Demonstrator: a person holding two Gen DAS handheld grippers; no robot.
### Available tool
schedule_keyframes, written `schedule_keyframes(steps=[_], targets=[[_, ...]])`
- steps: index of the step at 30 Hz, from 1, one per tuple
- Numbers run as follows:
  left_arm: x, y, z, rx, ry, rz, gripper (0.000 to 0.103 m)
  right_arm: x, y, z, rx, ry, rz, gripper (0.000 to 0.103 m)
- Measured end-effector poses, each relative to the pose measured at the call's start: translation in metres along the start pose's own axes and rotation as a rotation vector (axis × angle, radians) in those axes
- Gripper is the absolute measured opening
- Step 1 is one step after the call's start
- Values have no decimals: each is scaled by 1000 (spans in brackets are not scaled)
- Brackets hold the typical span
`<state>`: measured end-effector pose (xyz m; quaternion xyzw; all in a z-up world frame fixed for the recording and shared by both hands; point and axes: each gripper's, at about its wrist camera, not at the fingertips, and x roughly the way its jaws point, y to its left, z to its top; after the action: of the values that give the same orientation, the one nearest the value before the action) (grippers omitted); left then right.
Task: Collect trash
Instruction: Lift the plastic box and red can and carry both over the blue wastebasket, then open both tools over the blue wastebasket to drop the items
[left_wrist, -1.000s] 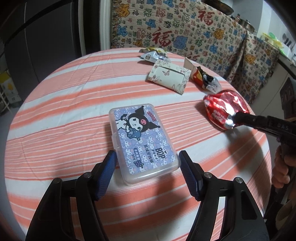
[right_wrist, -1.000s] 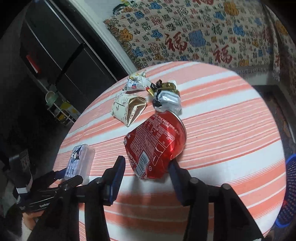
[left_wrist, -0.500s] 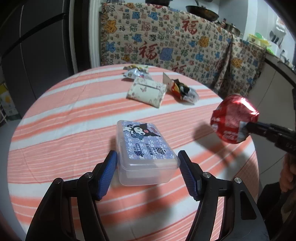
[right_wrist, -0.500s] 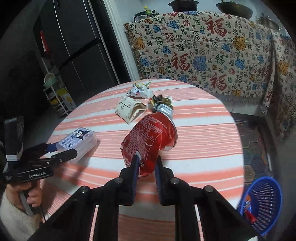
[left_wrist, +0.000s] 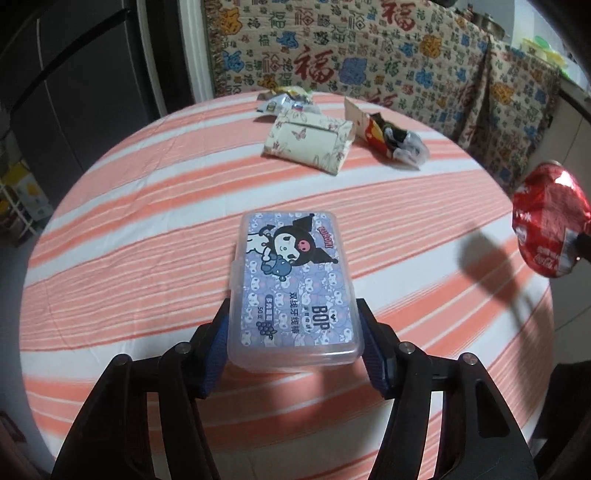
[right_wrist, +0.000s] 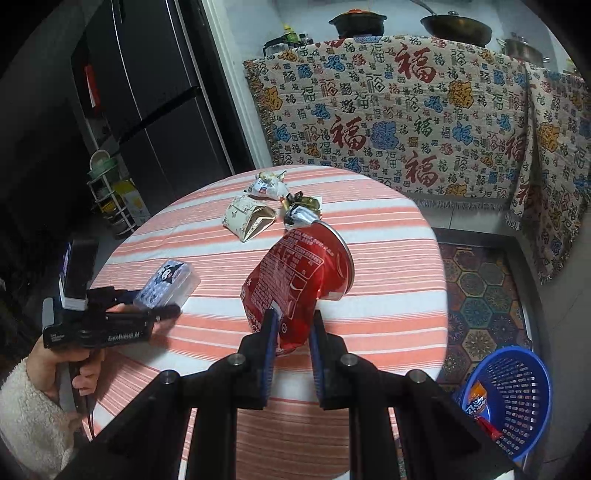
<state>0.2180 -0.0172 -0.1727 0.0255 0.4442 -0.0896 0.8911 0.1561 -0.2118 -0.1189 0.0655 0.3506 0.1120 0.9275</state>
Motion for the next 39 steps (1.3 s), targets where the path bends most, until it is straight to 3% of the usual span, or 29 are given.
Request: schedule_keyframes(steps=[7, 13, 17, 22, 29, 39], targets=[[-30, -50, 11, 44, -61, -123, 63, -26, -38, 1, 34, -21, -42, 17], [-59, -151, 41, 140, -132, -323, 63, -73, -110, 1, 67, -26, -197, 17], [-59, -219, 54, 207, -135, -427, 63, -101, -159, -6, 95, -17, -314, 17], [-39, -309, 60, 292, -104, -539, 63, -114, -224, -24, 151, 56, -430, 17], [2, -396, 52, 377, -60, -584, 63, -110, -286, -55, 248, 94, -472, 17], [59, -445, 43, 424, 25, -585, 64, -88, -338, -83, 321, 168, -457, 17]])
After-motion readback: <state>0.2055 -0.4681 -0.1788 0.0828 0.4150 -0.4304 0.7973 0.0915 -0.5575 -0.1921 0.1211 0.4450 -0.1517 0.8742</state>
